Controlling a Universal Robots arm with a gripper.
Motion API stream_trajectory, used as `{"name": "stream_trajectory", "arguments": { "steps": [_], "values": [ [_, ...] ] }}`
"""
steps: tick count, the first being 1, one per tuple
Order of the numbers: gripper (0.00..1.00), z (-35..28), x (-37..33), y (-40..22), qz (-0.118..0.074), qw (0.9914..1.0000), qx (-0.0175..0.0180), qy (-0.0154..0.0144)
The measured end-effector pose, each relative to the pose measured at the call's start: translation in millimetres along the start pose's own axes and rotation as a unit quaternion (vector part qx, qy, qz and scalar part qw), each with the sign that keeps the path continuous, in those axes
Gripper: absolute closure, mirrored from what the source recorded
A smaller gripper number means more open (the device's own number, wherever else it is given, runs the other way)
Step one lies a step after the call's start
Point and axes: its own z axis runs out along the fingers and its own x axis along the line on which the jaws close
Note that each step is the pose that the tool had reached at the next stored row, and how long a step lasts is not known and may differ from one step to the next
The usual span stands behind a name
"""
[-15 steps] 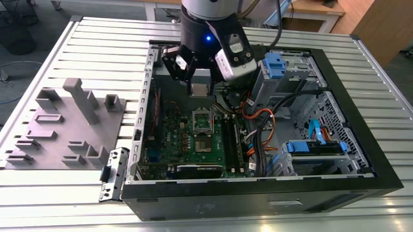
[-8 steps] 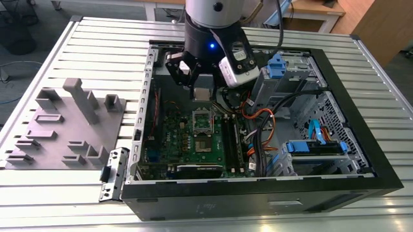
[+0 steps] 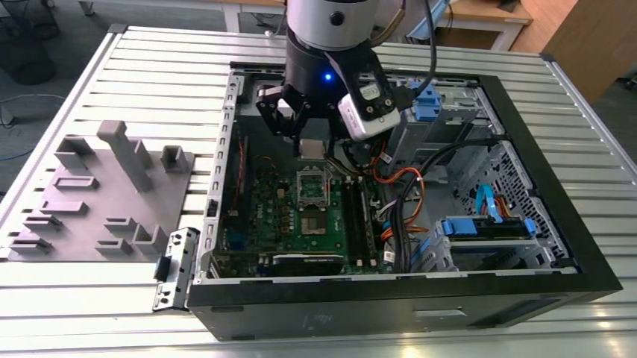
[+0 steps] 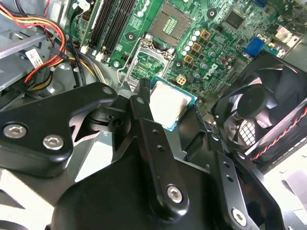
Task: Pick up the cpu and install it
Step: 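Pick up the cpu and move it towards the insertion slot, then place the cpu into insertion slot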
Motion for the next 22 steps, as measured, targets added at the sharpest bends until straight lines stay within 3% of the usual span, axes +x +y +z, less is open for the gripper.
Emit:
{"name": "stream_trajectory", "arguments": {
  "steps": [12, 22],
  "values": [
    [0.53, 0.6, 0.1, -2.2, 0.0, 1.0, 0.0, 0.0],
    [0.53, 13.3, -0.1, -2.7, 0.0, 0.99999, 0.0044, 0.0007]
  ]
}}
